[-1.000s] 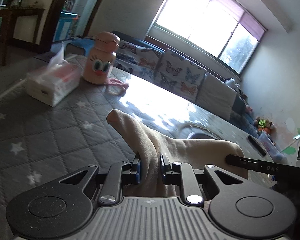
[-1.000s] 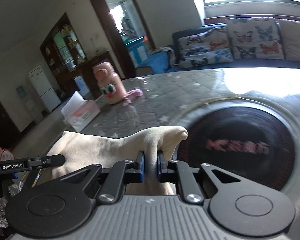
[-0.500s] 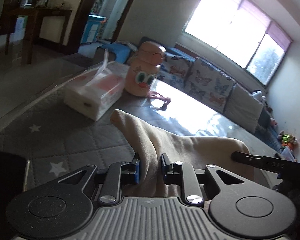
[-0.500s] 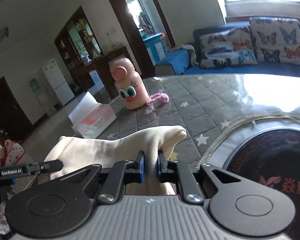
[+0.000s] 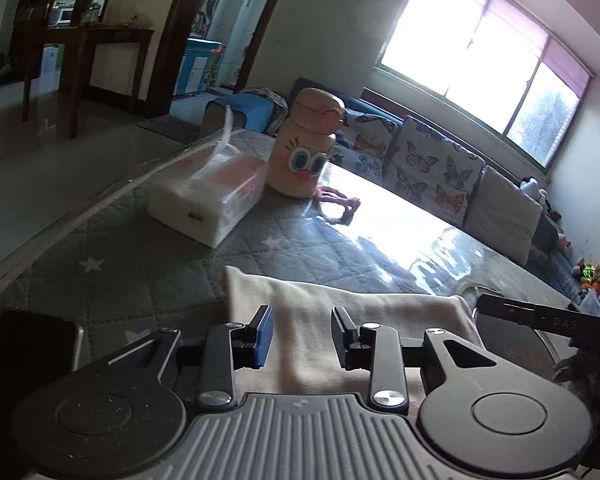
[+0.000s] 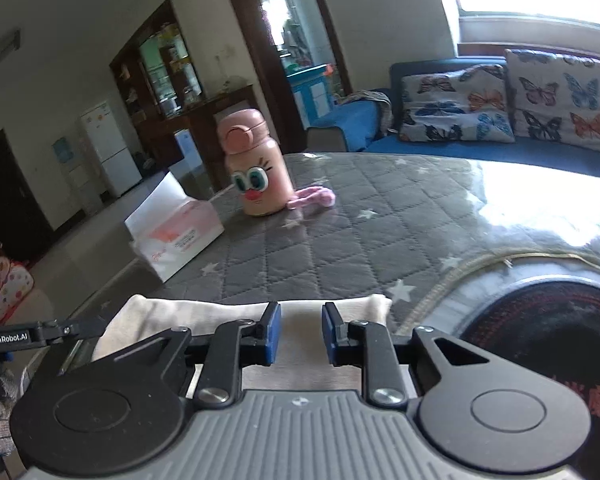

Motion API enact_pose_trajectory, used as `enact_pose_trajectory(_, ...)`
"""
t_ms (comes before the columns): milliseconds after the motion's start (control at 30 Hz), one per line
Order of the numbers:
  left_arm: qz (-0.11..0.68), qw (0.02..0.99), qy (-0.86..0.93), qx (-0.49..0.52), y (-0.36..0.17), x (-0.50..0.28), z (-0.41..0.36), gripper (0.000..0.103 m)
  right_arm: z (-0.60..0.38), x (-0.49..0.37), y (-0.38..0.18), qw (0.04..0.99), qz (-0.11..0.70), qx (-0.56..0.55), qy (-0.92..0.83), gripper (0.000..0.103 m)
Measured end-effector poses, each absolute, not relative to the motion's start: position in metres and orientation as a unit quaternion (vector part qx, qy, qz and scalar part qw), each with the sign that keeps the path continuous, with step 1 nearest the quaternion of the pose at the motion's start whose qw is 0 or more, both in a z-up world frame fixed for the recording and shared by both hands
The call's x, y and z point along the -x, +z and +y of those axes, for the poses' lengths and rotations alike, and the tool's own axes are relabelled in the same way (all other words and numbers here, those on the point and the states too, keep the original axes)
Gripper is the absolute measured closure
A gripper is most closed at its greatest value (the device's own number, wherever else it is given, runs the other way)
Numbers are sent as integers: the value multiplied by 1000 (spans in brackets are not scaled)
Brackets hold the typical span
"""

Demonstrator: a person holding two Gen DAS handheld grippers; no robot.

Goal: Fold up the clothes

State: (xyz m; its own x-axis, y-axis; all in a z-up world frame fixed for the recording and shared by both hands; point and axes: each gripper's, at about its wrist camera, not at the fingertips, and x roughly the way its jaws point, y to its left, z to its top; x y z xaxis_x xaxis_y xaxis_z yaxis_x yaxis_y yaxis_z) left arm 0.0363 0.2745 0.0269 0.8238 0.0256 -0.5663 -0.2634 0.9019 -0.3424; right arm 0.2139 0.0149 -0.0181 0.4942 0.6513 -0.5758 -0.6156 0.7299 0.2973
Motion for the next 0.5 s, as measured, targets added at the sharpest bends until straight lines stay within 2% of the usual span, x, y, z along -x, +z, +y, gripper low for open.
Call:
enact_pose_trajectory(200,293,934,62,195,26,-63,271,68,26,-217,-21,862,344,-10,373,79)
enact_pose_trajectory(500,330,921,82,192,-3,-97,282,68,43,-232,-38,859,354,10,369,74)
